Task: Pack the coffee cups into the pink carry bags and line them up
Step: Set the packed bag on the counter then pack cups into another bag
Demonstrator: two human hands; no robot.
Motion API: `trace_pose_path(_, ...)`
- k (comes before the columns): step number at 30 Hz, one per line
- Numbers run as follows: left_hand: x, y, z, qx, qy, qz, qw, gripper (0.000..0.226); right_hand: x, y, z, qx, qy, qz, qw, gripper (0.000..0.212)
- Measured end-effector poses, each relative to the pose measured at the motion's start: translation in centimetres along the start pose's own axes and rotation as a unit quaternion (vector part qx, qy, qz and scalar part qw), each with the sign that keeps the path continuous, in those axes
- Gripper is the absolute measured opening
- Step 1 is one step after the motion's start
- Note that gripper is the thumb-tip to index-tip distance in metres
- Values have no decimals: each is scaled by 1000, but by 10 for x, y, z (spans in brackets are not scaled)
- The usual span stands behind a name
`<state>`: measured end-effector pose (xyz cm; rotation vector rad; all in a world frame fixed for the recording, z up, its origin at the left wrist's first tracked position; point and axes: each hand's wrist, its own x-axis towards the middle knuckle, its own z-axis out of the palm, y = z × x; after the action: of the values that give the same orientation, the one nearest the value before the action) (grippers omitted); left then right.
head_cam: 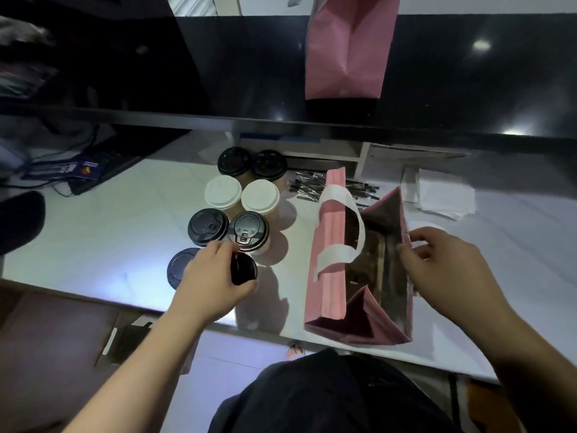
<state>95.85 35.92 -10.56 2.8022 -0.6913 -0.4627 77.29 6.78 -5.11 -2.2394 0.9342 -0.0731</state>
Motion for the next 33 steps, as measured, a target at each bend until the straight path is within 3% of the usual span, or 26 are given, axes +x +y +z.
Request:
trace_pose_path(3, 0, -11, 18, 61, 12, -17, 998, 73, 3, -2, 0, -1, -9, -1, 1000, 29)
trace_pose_path(10, 2, -6, 17, 89, 1, -8, 996, 69, 5, -3, 2, -16, -14, 0, 1000, 21)
trace_pose_path(15, -27, 16, -42, -17, -2, 14, 1000, 84, 4, 0, 0, -27, -1, 2, 1000, 19)
trace_pose_path(22, -58, 75, -156, -114, 169, 162, 965, 74, 4, 4, -2, -38, -8, 8, 999, 18)
trace_pose_path(24, -57, 107, -167, -111, 183, 229, 950, 78, 3, 5, -3, -34, -13, 8, 999, 20)
trace_pose_path(29, -30, 181, -137, 22, 75, 369, 926, 84, 1, 12, -10, -31, -16, -6, 999, 14)
trace_pose_path(33, 7, 203, -91, 115, -43, 379, 917, 77, 1, 19, -14, -59, 2, -5, 998, 34)
